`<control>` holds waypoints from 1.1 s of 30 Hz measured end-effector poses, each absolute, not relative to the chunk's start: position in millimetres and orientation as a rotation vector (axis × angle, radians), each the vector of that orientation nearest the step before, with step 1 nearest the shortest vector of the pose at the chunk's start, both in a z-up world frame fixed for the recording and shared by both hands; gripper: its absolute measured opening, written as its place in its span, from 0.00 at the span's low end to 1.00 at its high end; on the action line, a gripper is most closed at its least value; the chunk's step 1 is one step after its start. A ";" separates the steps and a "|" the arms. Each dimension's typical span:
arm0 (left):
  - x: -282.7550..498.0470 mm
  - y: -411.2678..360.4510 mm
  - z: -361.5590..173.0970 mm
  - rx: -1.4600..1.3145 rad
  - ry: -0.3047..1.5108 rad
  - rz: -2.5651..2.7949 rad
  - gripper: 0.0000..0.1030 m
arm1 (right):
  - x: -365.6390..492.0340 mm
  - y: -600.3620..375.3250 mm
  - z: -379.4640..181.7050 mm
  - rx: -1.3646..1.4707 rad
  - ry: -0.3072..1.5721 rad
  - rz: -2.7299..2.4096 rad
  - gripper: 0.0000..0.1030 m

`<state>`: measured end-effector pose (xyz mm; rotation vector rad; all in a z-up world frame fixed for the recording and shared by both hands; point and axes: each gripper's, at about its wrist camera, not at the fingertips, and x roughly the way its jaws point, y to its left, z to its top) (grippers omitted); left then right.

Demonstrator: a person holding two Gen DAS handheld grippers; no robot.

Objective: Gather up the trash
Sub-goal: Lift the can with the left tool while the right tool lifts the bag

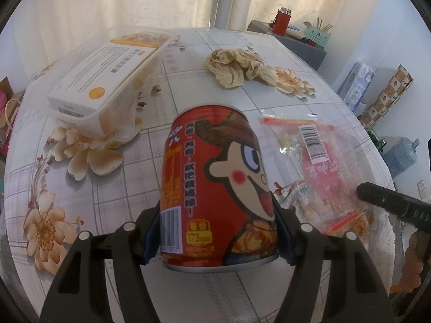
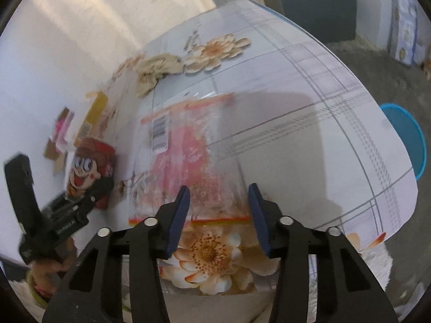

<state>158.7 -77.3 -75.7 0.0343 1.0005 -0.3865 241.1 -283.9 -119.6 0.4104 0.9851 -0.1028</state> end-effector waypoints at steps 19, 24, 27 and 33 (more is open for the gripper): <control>146.6 -77.6 -75.0 0.050 0.944 -0.370 0.63 | 230.0 -268.2 -103.9 0.263 0.913 -0.197 0.04; 140.5 -73.9 -69.9 0.035 0.925 -0.382 0.63 | 220.2 -277.5 -94.6 0.276 0.874 -0.228 0.03; 136.3 -71.2 -63.7 0.029 0.909 -0.390 0.62 | 214.3 -282.7 -88.7 0.284 0.850 -0.242 0.03; 126.7 -71.0 -46.4 0.018 0.864 -0.417 0.62 | 203.8 -289.5 -76.9 0.294 0.801 -0.259 0.02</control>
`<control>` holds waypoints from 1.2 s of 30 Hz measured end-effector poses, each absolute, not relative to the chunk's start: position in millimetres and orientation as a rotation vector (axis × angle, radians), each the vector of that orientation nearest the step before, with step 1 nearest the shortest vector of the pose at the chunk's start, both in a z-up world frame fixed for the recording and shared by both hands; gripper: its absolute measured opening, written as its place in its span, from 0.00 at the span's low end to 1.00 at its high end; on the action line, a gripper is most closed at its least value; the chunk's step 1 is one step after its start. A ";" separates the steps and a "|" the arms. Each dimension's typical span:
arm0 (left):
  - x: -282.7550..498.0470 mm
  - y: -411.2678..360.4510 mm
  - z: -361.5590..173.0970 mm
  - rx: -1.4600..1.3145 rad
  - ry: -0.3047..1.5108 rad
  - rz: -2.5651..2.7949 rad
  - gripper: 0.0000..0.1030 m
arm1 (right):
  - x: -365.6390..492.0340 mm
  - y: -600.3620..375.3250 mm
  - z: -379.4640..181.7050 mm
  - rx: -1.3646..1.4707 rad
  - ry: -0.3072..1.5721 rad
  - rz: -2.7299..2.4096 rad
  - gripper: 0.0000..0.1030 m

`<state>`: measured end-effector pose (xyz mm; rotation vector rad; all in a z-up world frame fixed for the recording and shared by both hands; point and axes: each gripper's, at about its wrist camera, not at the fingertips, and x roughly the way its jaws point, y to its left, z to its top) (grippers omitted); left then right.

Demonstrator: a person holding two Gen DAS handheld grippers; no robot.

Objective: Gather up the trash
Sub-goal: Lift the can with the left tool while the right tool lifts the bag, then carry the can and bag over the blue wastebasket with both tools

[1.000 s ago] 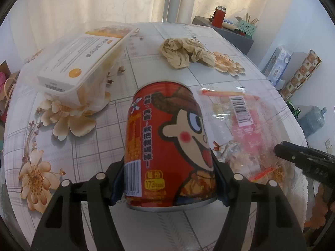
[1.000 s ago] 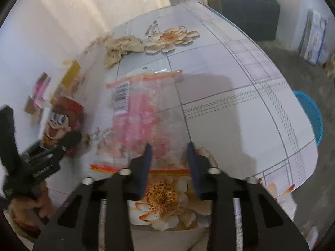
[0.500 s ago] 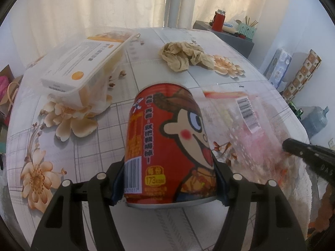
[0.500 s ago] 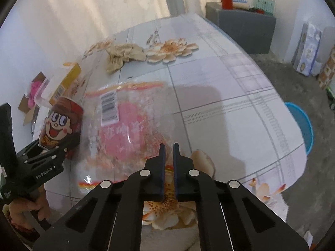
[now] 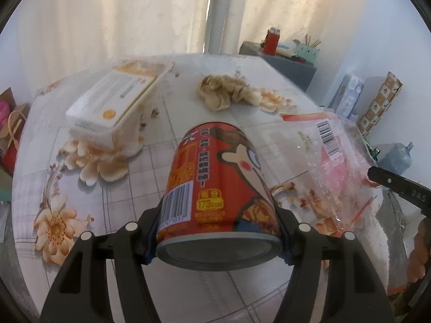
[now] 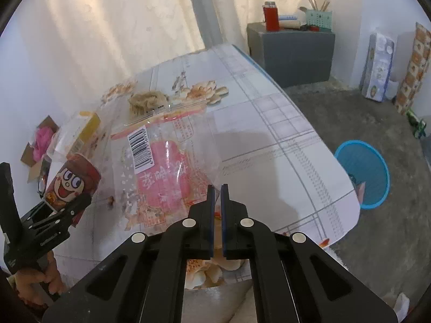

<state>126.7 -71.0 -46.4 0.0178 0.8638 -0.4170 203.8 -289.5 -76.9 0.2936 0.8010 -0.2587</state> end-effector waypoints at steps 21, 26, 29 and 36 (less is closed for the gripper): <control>134.2 -207.9 47.4 0.073 0.687 -0.767 0.62 | 122.5 -379.2 -15.7 0.373 0.564 -0.437 0.02; 140.6 -290.5 64.8 0.123 0.687 -0.922 0.62 | 91.9 -427.9 -3.5 0.384 0.539 -0.555 0.02; 143.6 -346.9 63.5 0.181 0.721 -0.998 0.62 | 76.3 -464.5 -10.0 0.417 0.554 -0.617 0.02; 160.3 -480.6 6.1 0.362 0.931 -1.066 0.62 | 65.7 -540.7 -55.4 0.491 0.638 -0.721 0.02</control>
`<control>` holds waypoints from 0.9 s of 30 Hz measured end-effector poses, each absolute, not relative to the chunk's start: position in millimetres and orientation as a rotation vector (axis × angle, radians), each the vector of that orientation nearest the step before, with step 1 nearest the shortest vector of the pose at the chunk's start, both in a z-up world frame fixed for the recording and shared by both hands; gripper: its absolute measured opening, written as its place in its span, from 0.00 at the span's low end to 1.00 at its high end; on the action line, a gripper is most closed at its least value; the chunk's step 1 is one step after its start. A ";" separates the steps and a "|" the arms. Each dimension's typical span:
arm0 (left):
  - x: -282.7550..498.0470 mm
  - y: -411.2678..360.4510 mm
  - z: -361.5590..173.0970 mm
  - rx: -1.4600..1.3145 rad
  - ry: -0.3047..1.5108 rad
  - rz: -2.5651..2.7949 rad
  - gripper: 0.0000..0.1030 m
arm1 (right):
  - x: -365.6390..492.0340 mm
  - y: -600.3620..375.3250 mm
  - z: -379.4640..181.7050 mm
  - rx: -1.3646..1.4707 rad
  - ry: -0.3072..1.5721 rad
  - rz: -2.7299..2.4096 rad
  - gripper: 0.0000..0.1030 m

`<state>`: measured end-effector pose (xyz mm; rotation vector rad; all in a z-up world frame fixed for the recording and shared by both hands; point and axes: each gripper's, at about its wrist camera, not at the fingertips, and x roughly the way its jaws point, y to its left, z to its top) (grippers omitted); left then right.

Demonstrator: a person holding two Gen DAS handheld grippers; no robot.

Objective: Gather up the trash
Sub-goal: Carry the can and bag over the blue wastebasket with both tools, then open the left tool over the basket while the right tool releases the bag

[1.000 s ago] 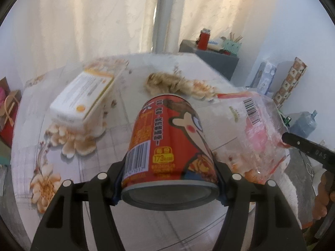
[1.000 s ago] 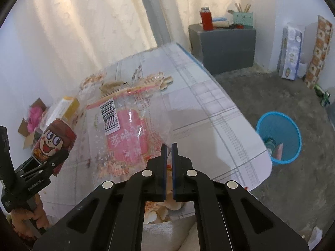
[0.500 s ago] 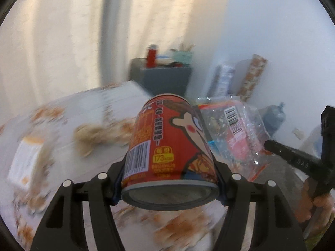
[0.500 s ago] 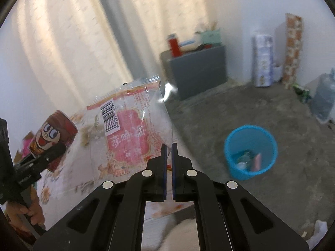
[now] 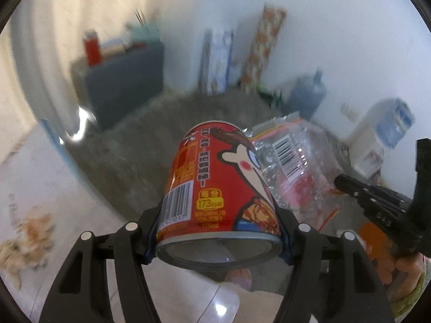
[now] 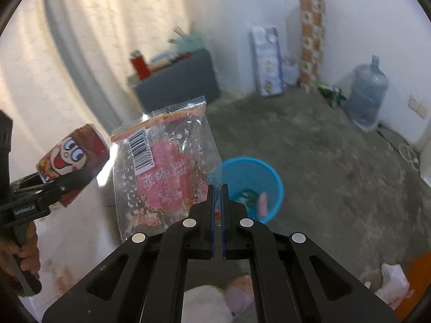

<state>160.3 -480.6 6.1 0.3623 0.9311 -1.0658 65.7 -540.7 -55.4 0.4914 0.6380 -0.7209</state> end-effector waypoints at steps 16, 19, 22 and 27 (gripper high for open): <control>222.0 -699.9 -244.6 0.749 1.424 -0.768 0.62 | 101.1 -702.9 -260.2 0.765 0.931 -0.802 0.02; 226.1 -720.3 -266.9 0.772 1.427 -0.748 0.63 | 112.1 -716.3 -285.0 0.779 0.953 -0.809 0.04; 229.5 -728.7 -283.4 0.767 1.464 -0.707 0.65 | 124.7 -729.0 -307.1 0.778 0.998 -0.812 0.13; 242.3 -728.8 -286.1 0.760 1.473 -0.655 0.77 | 126.2 -733.5 -314.0 0.783 0.992 -0.791 0.42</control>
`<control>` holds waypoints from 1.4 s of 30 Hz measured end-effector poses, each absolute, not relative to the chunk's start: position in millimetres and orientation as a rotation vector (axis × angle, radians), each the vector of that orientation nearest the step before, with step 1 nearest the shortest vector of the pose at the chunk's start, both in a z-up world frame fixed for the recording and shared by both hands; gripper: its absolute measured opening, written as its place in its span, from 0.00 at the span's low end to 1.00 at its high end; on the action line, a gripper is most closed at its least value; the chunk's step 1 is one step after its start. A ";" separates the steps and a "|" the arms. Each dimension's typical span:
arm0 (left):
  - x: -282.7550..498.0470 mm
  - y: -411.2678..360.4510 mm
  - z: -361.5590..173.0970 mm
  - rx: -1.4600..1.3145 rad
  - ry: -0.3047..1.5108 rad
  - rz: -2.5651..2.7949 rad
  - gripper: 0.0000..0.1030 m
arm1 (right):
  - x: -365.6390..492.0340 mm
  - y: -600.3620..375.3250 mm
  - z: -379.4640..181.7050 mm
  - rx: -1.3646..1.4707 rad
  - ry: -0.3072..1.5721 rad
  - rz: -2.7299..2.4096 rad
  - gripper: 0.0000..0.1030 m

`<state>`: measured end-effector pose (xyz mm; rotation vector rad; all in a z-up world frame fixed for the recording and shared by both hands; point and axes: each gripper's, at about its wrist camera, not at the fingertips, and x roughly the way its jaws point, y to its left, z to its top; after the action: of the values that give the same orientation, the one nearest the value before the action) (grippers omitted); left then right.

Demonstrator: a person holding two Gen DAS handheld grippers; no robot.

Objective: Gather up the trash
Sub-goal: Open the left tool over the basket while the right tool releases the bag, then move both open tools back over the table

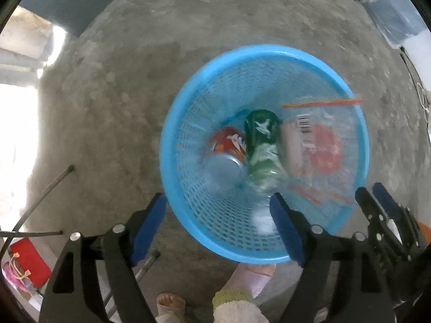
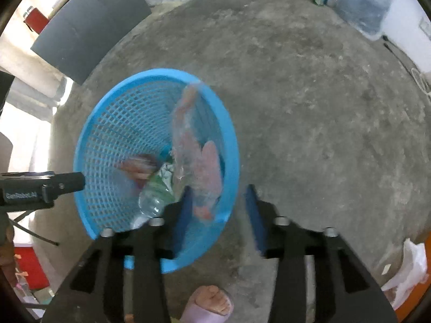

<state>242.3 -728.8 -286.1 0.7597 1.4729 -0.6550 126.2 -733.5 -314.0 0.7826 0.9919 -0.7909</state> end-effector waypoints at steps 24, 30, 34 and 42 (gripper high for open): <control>237.0 -633.4 -65.7 0.353 1.328 -0.740 0.77 | 30.8 -694.3 -109.3 0.837 0.550 -0.877 0.47; 231.1 -555.0 7.9 0.165 1.286 -0.795 0.77 | 36.4 -627.1 -28.1 0.692 0.488 -0.832 0.50; 222.1 -473.2 52.1 0.042 1.224 -0.854 0.77 | 41.4 -560.4 17.8 0.612 0.423 -0.763 0.69; 187.7 -251.8 74.1 -0.074 0.938 -0.811 0.87 | 73.4 -416.6 19.6 0.480 0.479 -0.520 0.88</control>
<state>187.7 -251.8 74.1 -0.0737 0.9382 -0.8108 73.4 -416.6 19.6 0.4800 0.4793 -0.5201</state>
